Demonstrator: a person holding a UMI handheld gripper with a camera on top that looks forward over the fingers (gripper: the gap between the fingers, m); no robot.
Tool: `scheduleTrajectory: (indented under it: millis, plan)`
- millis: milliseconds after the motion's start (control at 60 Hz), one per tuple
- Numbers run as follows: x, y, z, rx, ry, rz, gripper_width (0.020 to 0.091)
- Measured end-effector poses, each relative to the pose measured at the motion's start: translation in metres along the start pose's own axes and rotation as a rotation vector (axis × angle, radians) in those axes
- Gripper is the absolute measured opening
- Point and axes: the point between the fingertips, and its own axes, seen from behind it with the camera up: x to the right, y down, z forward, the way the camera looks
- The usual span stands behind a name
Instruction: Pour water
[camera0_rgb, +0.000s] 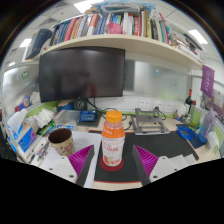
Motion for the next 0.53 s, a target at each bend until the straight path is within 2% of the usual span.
scheduleTrajectory:
  millis: [183,533]
  plan:
    - [0.008,-0.025,-0.053,-0.019,0.084,0.052,0.0780]
    - [0.010,-0.059,-0.082,0.071,0.107,-0.016,0.0778]
